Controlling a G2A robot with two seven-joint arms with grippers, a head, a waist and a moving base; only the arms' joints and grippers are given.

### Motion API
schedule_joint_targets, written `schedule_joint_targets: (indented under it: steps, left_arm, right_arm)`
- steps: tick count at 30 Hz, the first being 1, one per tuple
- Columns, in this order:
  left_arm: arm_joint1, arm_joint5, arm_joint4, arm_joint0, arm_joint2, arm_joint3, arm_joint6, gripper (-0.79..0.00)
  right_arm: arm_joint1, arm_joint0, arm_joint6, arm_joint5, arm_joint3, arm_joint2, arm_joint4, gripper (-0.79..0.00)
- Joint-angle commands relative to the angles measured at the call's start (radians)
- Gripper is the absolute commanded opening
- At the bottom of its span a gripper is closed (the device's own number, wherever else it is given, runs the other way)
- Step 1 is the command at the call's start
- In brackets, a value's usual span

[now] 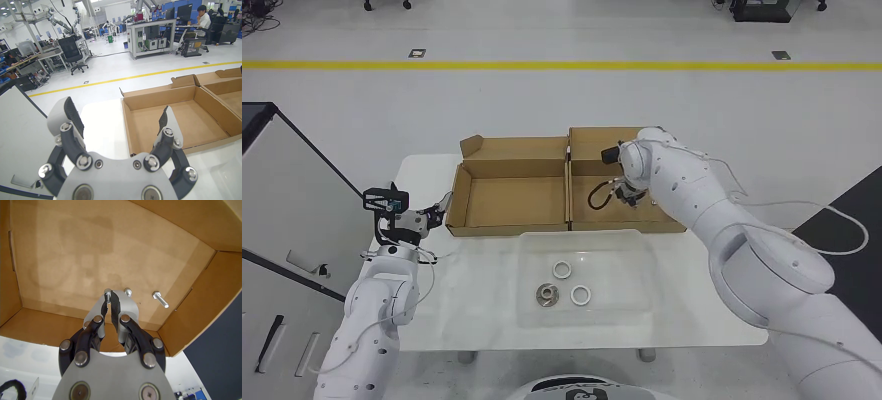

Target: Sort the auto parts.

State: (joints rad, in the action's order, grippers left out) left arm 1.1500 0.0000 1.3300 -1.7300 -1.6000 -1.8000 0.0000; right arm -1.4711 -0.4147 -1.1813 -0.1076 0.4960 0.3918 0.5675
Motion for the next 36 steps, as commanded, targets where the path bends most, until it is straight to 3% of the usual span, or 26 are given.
schedule_joint_targets:
  steps: [1,7,8,10,13,21,24,25,26,36]
  left_arm:
    - [0.000,0.000,0.000,0.000,0.000,0.000,0.000,0.000]
    - [0.000,0.000,0.000,0.000,0.000,0.000,0.000,0.000]
    - [0.000,0.000,0.000,0.000,0.000,0.000,0.000,0.000]
    - [0.000,0.000,0.000,0.000,0.000,0.000,0.000,0.000]
    - [0.000,0.000,0.000,0.000,0.000,0.000,0.000,0.000]
    - [0.000,0.000,0.000,0.000,0.000,0.000,0.000,0.000]
    - [0.000,0.000,0.000,0.000,0.000,0.000,0.000,0.000]
    - [0.000,0.000,0.000,0.000,0.000,0.000,0.000,0.000]
    - [0.000,0.000,0.000,0.000,0.000,0.000,0.000,0.000]
    - [0.000,0.000,0.000,0.000,0.000,0.000,0.000,0.000]
  right_arm:
    - [-0.012,0.003,0.005,0.006,-0.024,-0.002,0.001,-0.785]
    - [-0.045,0.009,0.017,0.020,-0.086,-0.004,0.003,-0.785]
    - [-0.049,0.011,0.018,0.023,-0.095,-0.003,0.003,-0.714]
    - [-0.058,0.014,0.021,0.029,-0.112,-0.002,0.004,-0.643]
    - [-0.070,0.017,0.025,0.037,-0.135,0.000,0.004,-0.573]
    - [-0.089,0.040,0.038,0.061,-0.181,0.016,-0.003,-0.511]
    - [-0.092,0.054,0.044,0.077,-0.188,0.028,-0.012,-0.363]
    - [-0.092,0.060,0.045,0.084,-0.191,0.033,-0.017,-0.271]
    - [-0.091,0.067,0.049,0.090,-0.192,0.038,-0.019,-0.018]
    - [-0.060,0.111,0.074,0.161,-0.135,0.107,-0.072,0.000]
